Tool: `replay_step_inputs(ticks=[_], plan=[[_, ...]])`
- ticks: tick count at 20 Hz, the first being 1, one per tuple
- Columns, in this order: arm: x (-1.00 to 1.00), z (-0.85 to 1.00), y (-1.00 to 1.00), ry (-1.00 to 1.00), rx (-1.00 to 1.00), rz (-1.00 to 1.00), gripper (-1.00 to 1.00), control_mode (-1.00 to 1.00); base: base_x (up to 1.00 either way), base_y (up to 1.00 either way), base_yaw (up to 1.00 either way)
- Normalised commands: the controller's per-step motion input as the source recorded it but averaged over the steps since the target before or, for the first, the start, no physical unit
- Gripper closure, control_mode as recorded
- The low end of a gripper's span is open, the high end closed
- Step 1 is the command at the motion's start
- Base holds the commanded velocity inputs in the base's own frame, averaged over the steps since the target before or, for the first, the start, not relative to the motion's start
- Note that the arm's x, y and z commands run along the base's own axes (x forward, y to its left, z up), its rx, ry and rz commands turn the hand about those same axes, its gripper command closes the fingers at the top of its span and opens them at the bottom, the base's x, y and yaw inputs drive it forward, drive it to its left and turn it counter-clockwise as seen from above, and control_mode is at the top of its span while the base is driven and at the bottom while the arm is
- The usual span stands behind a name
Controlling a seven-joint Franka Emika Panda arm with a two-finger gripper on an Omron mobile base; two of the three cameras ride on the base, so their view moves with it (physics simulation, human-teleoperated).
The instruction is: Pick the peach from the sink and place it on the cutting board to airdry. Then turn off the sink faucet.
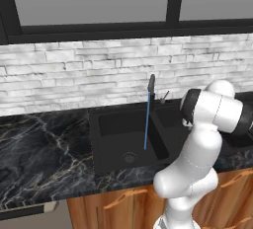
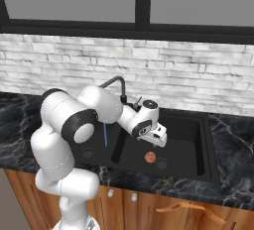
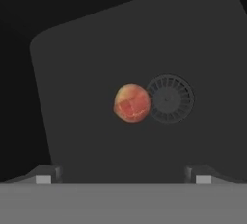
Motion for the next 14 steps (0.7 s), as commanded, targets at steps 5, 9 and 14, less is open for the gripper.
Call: replay_step_inputs(ticks=[5,9,14], plan=[[0.17,-0.29,-0.02,0.06,0.02,-0.04,-1.0,-1.0,0.0,0.0,0.0],[0.17,-0.33,-0.1,0.06,0.01,-0.04,-1.0,-1.0,0.0,0.0,0.0],[0.18,-0.31,-0.09,0.05,0.02,-0.03,-1.0,-1.0,0.0,0.0,0.0]])
